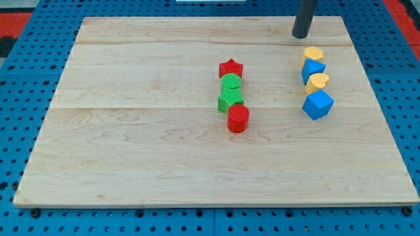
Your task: Separate blue cube from yellow heart
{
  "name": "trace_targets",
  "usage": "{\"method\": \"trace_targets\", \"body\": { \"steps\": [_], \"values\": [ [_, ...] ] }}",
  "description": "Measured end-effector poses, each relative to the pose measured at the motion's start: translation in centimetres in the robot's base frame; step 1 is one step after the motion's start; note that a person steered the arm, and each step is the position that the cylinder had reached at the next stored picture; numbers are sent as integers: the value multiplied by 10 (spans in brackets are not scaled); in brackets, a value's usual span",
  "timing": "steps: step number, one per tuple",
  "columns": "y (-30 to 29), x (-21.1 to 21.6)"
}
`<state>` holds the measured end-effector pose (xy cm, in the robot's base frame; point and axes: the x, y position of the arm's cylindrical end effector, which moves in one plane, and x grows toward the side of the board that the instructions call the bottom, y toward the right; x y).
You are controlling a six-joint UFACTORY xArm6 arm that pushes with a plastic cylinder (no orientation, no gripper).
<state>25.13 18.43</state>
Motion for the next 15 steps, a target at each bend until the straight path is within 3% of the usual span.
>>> {"method": "trace_targets", "body": {
  "steps": [2,4,6,7,15],
  "values": [
    [21,2],
    [113,13],
    [132,152],
    [113,197],
    [27,174]
  ]
}}
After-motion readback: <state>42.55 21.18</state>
